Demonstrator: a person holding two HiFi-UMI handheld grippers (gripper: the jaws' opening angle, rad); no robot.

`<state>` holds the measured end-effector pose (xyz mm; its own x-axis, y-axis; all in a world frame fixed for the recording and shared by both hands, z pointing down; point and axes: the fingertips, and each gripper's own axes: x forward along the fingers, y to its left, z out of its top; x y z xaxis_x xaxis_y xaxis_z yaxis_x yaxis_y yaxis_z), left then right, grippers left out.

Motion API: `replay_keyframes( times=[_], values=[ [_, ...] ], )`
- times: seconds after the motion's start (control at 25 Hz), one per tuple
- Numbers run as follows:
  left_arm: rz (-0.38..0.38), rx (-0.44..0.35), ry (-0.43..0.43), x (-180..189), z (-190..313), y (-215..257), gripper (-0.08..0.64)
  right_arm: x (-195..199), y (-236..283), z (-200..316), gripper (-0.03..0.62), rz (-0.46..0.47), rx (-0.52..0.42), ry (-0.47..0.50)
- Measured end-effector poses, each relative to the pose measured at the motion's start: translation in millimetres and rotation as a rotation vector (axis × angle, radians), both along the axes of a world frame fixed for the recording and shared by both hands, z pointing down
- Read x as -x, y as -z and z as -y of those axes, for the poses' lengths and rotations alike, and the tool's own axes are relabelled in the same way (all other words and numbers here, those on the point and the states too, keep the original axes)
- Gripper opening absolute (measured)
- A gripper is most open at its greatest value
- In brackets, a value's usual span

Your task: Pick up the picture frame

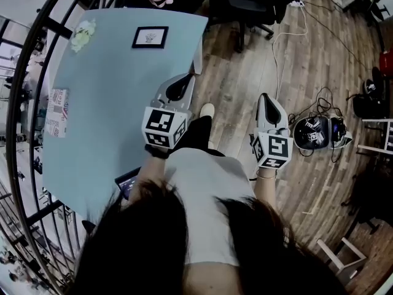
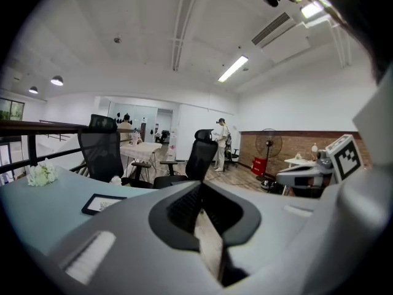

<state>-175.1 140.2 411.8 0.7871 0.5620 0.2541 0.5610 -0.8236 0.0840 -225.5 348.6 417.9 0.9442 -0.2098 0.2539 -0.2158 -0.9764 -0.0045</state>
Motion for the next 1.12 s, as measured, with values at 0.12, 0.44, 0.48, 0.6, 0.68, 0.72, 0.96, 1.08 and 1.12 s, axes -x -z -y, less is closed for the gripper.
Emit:
replay_keyframes(
  times=[0.12, 0.44, 0.48, 0.6, 0.68, 0.72, 0.96, 1.08, 1.12],
  values=[
    [-0.007, 0.007, 0.004, -39.9, -4.1, 3.6, 0.058, -37.9, 3.9, -3.7, 0.002, -0.002, 0.009, 0.007],
    [-0.033, 0.023, 0.001, -136.1, -8.5, 15.8, 0.058, -123.3, 12.9, -11.3, 0.002, -0.003, 0.018, -0.012],
    [-0.034, 0.024, 0.002, -145.6, -7.8, 16.3, 0.058, -132.0, 12.5, -11.6, 0.002, 0.000, 0.018, -0.013],
    [-0.029, 0.026, 0.007, -169.6, -3.9, 13.7, 0.058, -157.4, 10.6, -11.5, 0.002, 0.011, 0.012, -0.016],
    [-0.019, 0.032, 0.016, -181.6, 1.5, 9.6, 0.058, -174.1, 8.7, -7.9, 0.002, 0.020, 0.012, -0.008],
    [-0.012, 0.034, 0.023, -185.8, 5.3, 7.4, 0.058, -181.7, 7.7, -4.4, 0.002, 0.026, 0.013, 0.000],
    [0.019, 0.043, 0.112, -200.7, 39.7, -2.7, 0.058, -218.0, 0.2, 34.9, 0.002, 0.066, 0.021, 0.108],
    [0.032, 0.054, 0.189, -205.8, 61.9, -7.0, 0.058, -239.8, -2.1, 56.6, 0.002, 0.078, 0.031, 0.188],
    [0.033, 0.056, 0.214, -208.0, 69.7, -8.2, 0.058, -248.5, -2.2, 64.0, 0.002, 0.077, 0.030, 0.213]
  ],
)
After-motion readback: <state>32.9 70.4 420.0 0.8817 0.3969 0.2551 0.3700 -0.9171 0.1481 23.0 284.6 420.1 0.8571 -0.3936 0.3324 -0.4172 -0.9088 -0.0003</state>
